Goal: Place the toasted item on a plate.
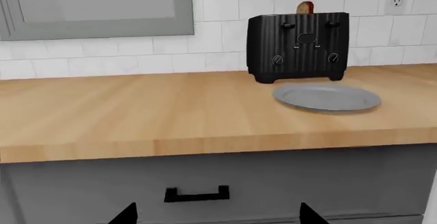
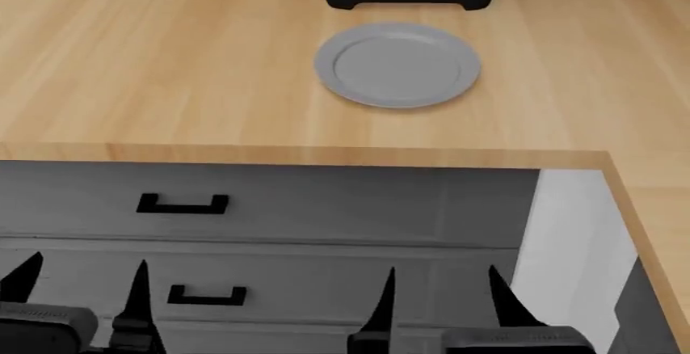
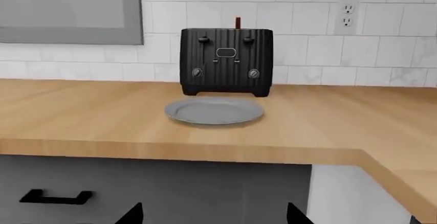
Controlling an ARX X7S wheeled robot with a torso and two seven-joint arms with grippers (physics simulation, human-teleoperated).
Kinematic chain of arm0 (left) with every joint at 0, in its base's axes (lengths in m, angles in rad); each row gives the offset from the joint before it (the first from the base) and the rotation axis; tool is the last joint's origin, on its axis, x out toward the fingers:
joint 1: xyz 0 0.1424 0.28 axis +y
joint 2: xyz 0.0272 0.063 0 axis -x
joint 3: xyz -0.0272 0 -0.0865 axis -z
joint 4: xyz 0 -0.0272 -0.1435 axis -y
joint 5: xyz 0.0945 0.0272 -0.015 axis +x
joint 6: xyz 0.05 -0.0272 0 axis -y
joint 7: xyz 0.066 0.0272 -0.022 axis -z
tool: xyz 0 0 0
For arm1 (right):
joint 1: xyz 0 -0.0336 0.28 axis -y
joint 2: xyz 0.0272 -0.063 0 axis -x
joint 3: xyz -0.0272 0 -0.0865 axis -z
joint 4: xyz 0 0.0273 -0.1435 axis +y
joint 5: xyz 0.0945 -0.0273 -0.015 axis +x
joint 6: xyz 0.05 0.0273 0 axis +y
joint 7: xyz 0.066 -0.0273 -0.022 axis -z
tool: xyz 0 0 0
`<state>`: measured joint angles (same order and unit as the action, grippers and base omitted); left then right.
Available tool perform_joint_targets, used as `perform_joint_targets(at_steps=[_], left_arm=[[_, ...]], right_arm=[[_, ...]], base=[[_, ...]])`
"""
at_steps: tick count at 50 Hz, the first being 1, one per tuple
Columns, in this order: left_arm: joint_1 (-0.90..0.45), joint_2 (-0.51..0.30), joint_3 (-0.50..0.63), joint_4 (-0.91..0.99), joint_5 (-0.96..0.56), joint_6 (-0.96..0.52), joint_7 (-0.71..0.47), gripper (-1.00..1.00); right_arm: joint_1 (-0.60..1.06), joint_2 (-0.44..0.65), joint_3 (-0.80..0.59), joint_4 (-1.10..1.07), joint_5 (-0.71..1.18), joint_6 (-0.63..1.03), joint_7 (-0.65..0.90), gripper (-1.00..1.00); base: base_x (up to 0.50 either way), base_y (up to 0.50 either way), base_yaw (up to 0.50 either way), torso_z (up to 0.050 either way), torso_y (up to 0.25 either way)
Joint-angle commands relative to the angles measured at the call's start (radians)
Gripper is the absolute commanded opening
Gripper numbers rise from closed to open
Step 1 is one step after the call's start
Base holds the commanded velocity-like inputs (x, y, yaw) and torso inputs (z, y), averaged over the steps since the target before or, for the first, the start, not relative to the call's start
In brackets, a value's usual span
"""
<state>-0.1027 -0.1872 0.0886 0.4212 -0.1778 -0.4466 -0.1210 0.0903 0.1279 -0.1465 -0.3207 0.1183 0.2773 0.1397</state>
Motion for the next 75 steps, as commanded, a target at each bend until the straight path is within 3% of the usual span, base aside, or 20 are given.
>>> perform_joint_targets(at_steps=[1, 12, 31, 75], left_arm=[[-0.247, -0.06, -0.064, 0.221, -0.14, -0.404, 0.033, 1.0], [-0.631, -0.099, -0.16, 0.206, -0.293, -0.773, 0.059, 1.0], [-0.996, -0.154, -0.161, 0.092, -0.339, -0.987, 0.058, 1.0], [-1.027, -0.157, -0.166, 0.102, -0.39, -1.012, 0.04, 1.0]], right_arm=[[0.197, 0.024, 0.001, -0.182, 0.032, 0.277, 0.015, 1.0], [0.494, 0.047, 0.04, -0.231, 0.105, 0.555, 0.003, 1.0], [0.907, -0.001, 0.067, -0.172, 0.201, 0.845, 0.0, 1.0], [0.892, 0.026, 0.084, -0.203, 0.252, 0.855, 0.018, 1.0]], base=[[0.0, 0.0, 0.0, 0.0, 0.0], [0.0, 0.0, 0.0, 0.0, 0.0], [0.02, 0.0, 0.0, 0.0, 0.0], [0.48, 0.0, 0.0, 0.0, 0.0]])
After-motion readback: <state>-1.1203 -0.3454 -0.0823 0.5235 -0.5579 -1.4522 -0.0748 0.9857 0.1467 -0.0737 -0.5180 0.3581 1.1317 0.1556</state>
